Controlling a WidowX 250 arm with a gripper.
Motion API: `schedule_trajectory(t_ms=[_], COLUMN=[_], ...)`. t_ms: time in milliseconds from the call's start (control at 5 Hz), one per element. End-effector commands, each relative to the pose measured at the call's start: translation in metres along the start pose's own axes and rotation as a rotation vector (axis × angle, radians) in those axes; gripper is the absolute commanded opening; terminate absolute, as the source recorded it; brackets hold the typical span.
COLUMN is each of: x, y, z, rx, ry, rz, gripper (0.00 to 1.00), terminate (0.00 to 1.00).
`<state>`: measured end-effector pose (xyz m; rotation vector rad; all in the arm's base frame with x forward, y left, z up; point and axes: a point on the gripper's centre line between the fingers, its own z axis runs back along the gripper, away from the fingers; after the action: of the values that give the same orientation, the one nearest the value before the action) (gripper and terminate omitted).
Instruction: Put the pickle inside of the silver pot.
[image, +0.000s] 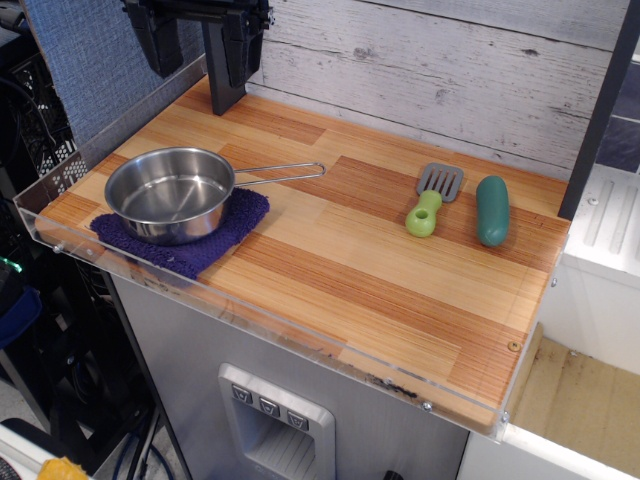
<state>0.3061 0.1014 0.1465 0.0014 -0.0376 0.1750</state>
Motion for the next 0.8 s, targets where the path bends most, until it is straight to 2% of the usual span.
schedule_trajectory(t_ms=[0, 400, 600], x=[0.000, 0.029, 0.044], y=[0.000, -0.072, -0.114], z=[0.000, -0.017, -0.025], rx=[0.000, 0.027, 0.040], ry=[0.000, -0.010, -0.056], rz=[0.000, -0.066, -0.113], gripper=[1.00, 1.00, 1.00], terminate=[0.00, 0.00, 0.00])
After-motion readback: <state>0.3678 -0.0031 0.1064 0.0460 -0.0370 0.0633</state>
